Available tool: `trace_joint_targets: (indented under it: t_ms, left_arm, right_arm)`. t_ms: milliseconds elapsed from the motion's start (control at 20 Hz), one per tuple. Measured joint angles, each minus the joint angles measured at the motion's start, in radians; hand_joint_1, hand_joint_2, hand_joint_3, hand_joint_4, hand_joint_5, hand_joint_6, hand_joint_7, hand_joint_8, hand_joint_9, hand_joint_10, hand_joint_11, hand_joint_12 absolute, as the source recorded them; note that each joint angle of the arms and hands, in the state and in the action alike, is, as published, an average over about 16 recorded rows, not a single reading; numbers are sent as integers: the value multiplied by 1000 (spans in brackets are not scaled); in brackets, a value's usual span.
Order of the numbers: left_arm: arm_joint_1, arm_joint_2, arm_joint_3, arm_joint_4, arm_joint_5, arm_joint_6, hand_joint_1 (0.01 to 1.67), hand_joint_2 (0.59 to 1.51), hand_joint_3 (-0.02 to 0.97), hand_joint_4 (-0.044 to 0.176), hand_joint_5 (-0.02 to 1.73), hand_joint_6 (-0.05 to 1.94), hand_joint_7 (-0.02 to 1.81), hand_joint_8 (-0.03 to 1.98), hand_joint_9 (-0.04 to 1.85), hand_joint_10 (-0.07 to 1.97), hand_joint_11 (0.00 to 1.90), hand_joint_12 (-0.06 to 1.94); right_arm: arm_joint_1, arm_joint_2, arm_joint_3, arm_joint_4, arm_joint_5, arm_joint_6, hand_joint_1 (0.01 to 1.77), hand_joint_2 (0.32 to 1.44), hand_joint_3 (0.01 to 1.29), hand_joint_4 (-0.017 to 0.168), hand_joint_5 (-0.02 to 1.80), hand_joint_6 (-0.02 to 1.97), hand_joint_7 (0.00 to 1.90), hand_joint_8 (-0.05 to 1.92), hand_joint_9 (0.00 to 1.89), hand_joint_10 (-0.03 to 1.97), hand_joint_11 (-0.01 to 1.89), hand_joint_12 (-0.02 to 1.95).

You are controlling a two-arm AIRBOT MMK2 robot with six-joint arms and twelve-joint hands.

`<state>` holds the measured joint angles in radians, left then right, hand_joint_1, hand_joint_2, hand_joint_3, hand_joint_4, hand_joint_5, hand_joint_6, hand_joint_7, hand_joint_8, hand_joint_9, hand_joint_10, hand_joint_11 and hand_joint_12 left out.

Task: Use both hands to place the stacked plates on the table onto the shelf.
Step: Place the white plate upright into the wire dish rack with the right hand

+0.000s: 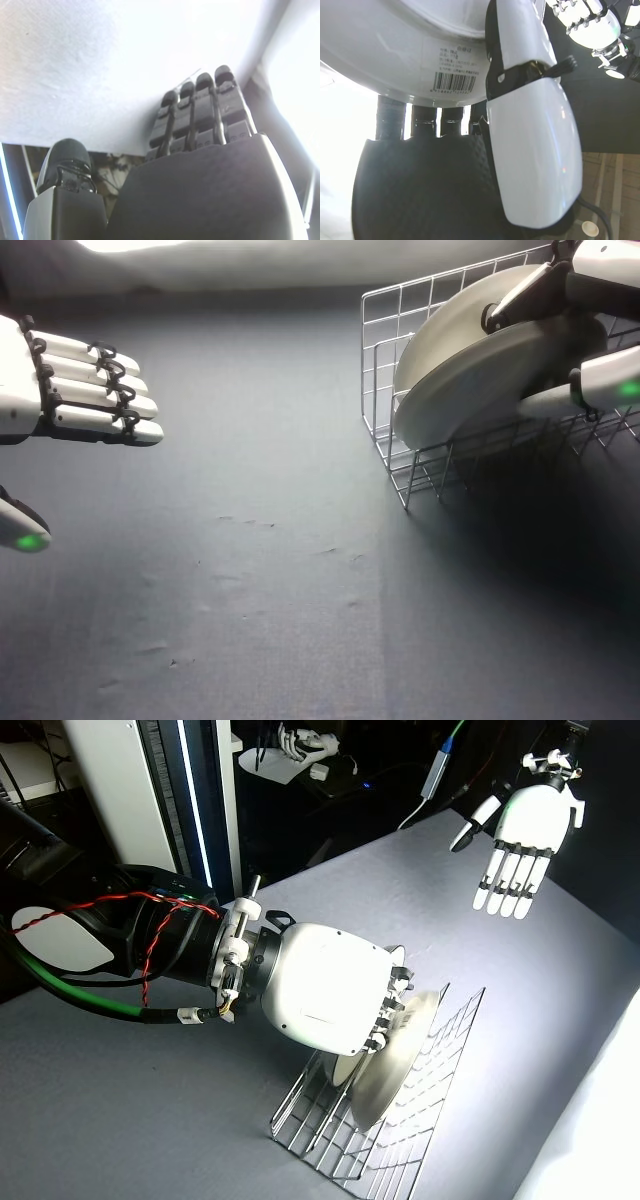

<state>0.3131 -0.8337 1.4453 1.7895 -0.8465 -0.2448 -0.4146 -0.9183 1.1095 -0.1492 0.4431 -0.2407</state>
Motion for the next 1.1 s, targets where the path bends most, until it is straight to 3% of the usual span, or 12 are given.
trace_joint_targets:
  t_ms: [1100]
  left_arm:
    - [-2, -1, -2, 3, 0, 0, 21, 1141, 20, 3, 17, 10, 17, 10, 21, 14, 23, 9]
  right_arm:
    - [-1, 2, 1, 2, 7, -12, 1325, 1017, 12, -7, 928, 817, 956, 1122, 1010, 993, 926, 1383]
